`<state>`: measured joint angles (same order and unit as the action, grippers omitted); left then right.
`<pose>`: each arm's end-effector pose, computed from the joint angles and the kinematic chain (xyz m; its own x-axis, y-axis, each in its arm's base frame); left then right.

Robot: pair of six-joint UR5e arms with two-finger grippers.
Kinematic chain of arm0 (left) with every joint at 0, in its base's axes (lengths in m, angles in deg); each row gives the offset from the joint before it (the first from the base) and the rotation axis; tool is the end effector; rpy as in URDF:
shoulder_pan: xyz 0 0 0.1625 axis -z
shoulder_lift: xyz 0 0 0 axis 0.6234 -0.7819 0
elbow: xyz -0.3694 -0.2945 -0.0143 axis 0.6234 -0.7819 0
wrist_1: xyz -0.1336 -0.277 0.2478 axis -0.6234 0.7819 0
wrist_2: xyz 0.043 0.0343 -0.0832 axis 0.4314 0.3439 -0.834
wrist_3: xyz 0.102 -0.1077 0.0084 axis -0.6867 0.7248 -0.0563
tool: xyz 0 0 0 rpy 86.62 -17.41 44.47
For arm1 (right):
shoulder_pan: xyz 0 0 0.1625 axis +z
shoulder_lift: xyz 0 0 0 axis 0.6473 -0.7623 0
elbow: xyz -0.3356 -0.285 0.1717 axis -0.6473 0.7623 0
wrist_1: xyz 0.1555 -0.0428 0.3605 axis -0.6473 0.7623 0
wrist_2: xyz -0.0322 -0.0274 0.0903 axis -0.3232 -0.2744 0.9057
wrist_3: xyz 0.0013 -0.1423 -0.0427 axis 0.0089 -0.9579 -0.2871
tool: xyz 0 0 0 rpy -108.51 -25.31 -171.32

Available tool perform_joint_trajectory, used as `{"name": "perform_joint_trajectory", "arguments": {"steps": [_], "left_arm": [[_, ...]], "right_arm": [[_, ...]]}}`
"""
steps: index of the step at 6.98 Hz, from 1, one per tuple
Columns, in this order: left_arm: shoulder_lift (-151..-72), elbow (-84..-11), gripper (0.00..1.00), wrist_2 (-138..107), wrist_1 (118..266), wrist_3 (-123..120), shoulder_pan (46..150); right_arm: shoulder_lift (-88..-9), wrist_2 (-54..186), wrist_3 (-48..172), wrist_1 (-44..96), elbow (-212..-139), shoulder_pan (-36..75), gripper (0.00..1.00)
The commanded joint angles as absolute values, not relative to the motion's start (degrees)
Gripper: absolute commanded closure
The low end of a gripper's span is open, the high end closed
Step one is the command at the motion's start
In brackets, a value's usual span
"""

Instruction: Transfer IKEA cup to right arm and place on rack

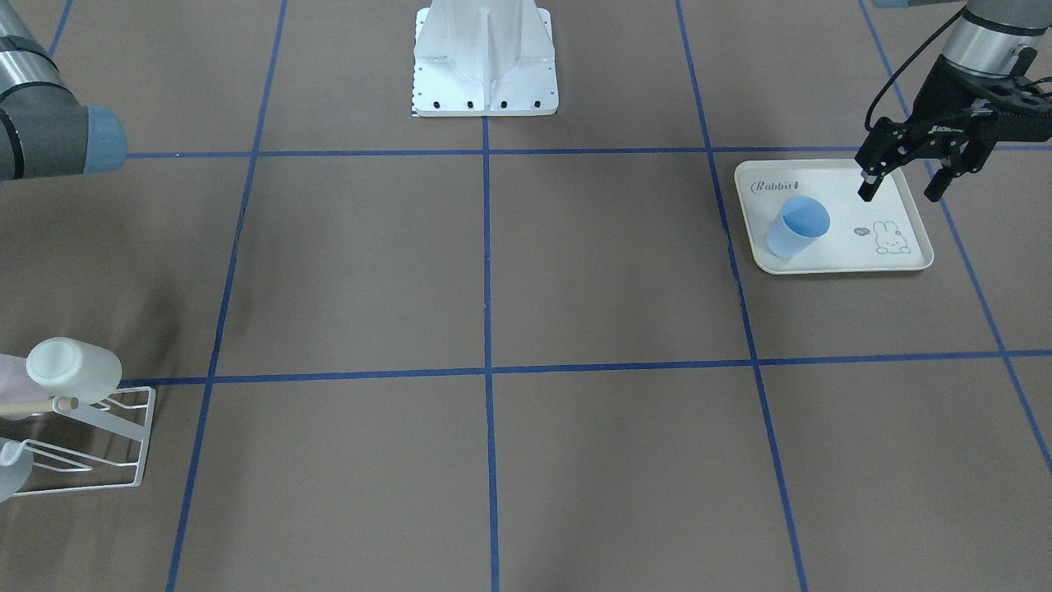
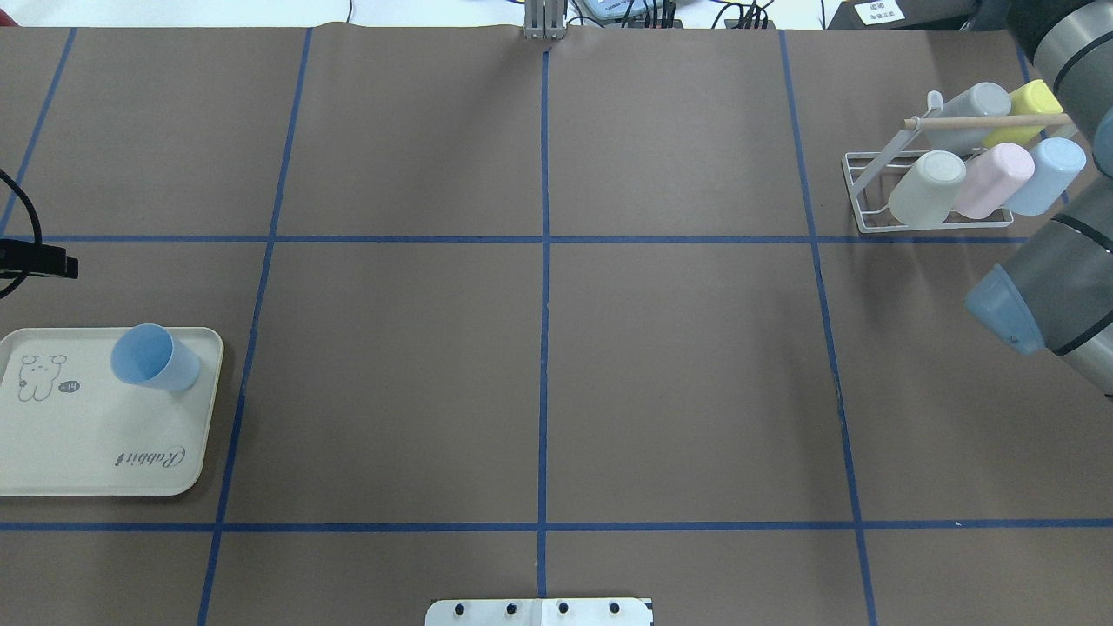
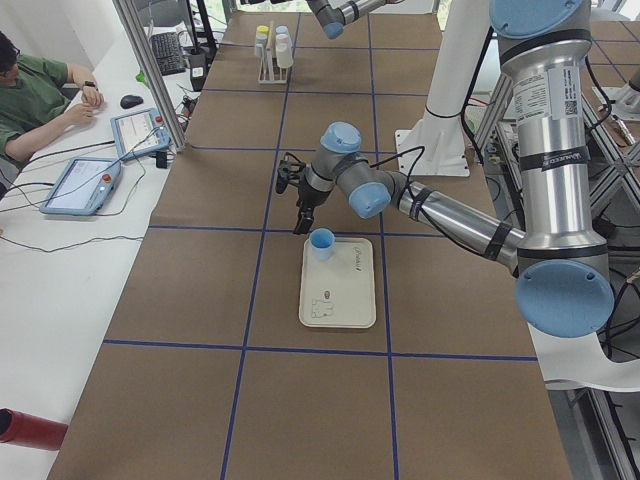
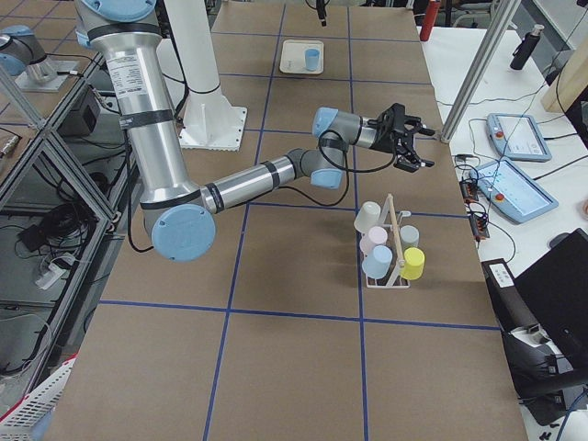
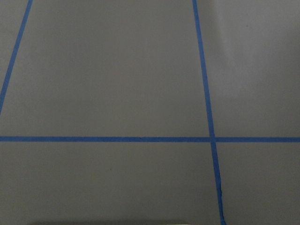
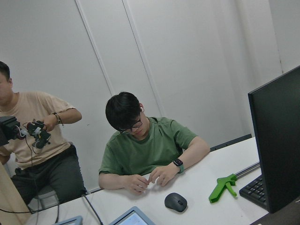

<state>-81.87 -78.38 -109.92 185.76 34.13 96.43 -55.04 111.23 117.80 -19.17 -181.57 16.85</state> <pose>0.1692 -0.3985 0.5198 0.6897 -0.0108 -0.7240 0.2129 0.9587 0.1885 -0.1718 -0.6125 0.4039 0.3802 0.0667 0.9225 -0.9049 0.2334 0.3560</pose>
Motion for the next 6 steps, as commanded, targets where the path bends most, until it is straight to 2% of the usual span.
{"name": "perform_joint_trajectory", "arguments": {"steps": [1, 4, 6], "left_arm": [[-82.06, -77.51, 0.0, -114.36, 182.33, 33.48, 96.84], [-86.54, -70.4, 0.0, -117.61, 182.42, 36.03, 96.13], [-87.34, -68.71, 0.0, -118.24, 182.6, 36.9, 93.6]], "right_arm": [[-54.9, 115.56, 127.13, -15.45, -189.42, 12.26, 0.0], [-52.1, 115.56, 137.85, -15.62, -193.65, 2.23, 0.0], [-51.92, 115.47, 138.15, -16.06, -194.55, -0.95, 0.0]]}}
